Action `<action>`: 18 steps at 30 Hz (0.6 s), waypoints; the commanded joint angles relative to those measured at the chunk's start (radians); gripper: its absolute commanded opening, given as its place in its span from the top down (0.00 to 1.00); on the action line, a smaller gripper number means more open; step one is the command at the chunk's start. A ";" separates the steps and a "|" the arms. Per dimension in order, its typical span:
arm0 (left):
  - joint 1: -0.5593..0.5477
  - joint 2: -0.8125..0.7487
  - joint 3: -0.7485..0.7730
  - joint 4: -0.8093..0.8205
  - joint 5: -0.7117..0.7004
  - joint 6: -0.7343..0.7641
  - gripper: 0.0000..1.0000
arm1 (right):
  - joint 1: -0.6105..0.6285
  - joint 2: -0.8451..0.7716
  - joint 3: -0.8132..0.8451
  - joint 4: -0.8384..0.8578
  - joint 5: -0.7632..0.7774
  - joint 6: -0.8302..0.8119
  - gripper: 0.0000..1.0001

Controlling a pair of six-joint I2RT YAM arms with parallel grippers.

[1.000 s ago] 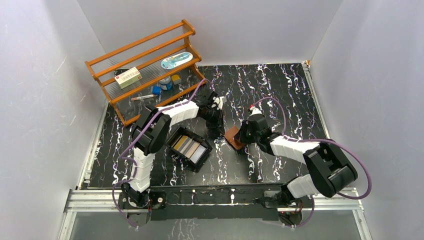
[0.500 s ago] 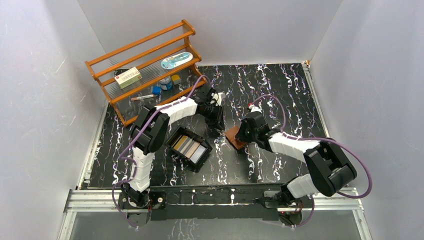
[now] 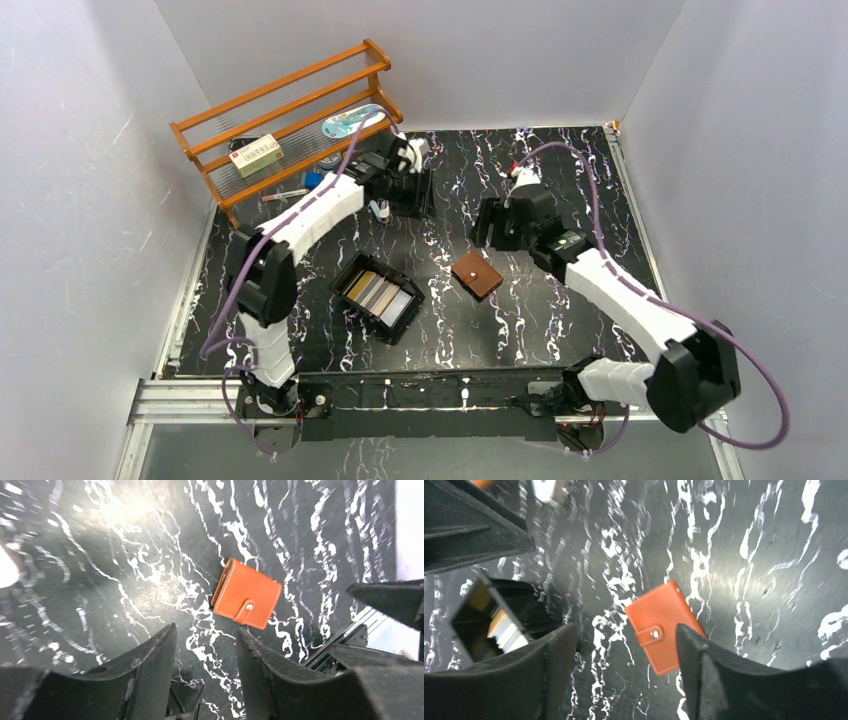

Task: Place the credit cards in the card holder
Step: Close the card holder at the center of the board, then reset both arms

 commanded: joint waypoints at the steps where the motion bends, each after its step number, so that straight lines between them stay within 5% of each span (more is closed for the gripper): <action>1: 0.010 -0.217 0.055 -0.108 -0.131 0.058 0.46 | 0.000 -0.105 0.159 -0.134 0.042 -0.046 0.04; 3: 0.011 -0.274 0.048 -0.133 -0.160 0.060 0.31 | 0.000 -0.143 0.201 -0.166 0.029 -0.034 0.02; 5: 0.011 -0.339 0.041 -0.151 -0.180 0.059 0.03 | 0.000 -0.180 0.238 -0.201 0.000 -0.024 0.02; 18: 0.010 -0.815 -0.153 -0.142 -0.324 -0.032 0.01 | 0.000 -0.391 0.314 -0.358 0.055 0.031 0.02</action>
